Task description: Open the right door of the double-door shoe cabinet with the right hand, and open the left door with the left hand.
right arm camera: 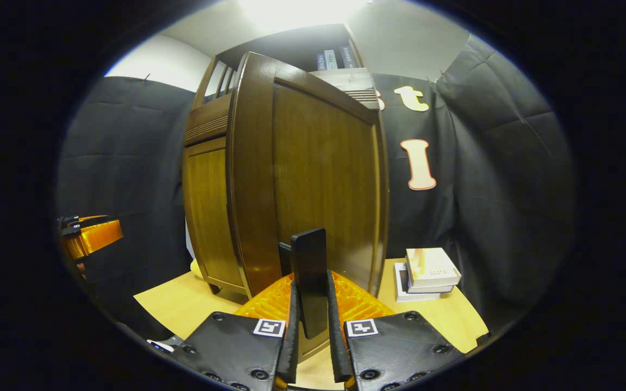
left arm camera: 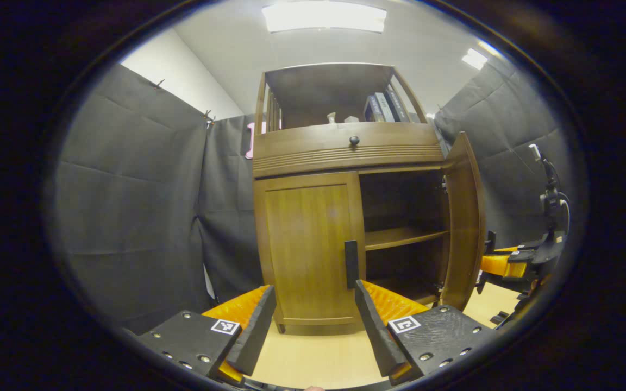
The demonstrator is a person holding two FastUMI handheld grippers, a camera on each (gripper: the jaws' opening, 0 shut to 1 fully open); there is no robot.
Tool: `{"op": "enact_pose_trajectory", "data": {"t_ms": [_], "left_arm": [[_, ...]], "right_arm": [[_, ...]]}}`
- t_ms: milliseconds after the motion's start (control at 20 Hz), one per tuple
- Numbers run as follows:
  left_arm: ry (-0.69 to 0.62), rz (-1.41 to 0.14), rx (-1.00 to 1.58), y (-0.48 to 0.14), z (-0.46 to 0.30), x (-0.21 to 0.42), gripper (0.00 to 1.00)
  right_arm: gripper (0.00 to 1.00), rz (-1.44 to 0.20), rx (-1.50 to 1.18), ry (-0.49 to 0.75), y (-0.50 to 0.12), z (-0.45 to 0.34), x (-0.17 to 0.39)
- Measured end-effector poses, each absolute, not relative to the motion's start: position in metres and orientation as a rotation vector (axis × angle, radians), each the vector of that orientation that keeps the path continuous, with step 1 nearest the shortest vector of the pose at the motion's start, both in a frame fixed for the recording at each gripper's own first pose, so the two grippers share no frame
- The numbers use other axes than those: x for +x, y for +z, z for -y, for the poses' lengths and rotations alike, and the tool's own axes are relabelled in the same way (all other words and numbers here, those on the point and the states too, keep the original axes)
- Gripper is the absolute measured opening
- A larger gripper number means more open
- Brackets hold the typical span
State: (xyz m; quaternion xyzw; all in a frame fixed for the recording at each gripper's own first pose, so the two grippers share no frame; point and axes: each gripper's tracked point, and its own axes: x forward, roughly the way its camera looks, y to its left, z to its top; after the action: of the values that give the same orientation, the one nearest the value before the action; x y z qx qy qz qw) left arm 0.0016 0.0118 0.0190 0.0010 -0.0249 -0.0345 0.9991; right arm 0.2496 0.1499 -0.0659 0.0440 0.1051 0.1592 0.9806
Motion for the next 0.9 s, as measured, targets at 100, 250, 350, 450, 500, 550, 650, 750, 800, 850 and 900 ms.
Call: {"op": "enact_pose_trajectory", "data": {"t_ms": [100,250,350,450,500,550,650,750,800,850,900], "left_arm": [[-0.092,0.051,0.007,0.019,-0.010,0.001,0.85],[-0.116,0.059,0.011,0.020,-0.009,0.001,0.85],[-0.126,0.058,0.014,0.020,-0.008,0.001,0.85],[-0.130,0.053,0.016,0.019,-0.007,0.003,0.85],[-0.132,0.051,0.017,0.019,-0.007,0.003,0.85],[-0.133,0.048,0.016,0.019,-0.007,0.003,0.85],[-0.137,0.044,0.017,0.018,-0.006,0.003,0.83],[-0.143,0.044,0.023,0.018,-0.006,0.003,0.85],[-0.150,0.046,0.026,0.018,-0.005,0.003,0.85],[-0.158,0.048,0.027,0.018,-0.004,0.003,0.85],[-0.166,0.048,0.028,0.018,-0.004,0.003,0.83]], "right_arm": [[0.27,-0.236,0.074,0.288,-0.063,-0.149,0.247],[0.23,-0.244,0.076,0.234,-0.035,-0.146,0.245],[0.24,-0.249,0.093,0.203,-0.029,-0.143,0.243],[0.11,-0.244,0.113,0.179,-0.027,-0.131,0.247],[0.11,-0.241,0.119,0.172,-0.028,-0.119,0.248],[0.20,-0.243,0.118,0.170,-0.032,-0.109,0.249],[0.20,-0.245,0.111,0.159,-0.033,-0.099,0.251],[0.20,-0.240,0.101,0.130,-0.033,-0.084,0.252],[0.20,-0.243,0.105,0.130,-0.033,-0.083,0.252],[0.12,-0.242,0.108,0.124,-0.034,-0.080,0.250],[0.29,-0.245,0.108,0.118,-0.033,-0.080,0.246]]}}
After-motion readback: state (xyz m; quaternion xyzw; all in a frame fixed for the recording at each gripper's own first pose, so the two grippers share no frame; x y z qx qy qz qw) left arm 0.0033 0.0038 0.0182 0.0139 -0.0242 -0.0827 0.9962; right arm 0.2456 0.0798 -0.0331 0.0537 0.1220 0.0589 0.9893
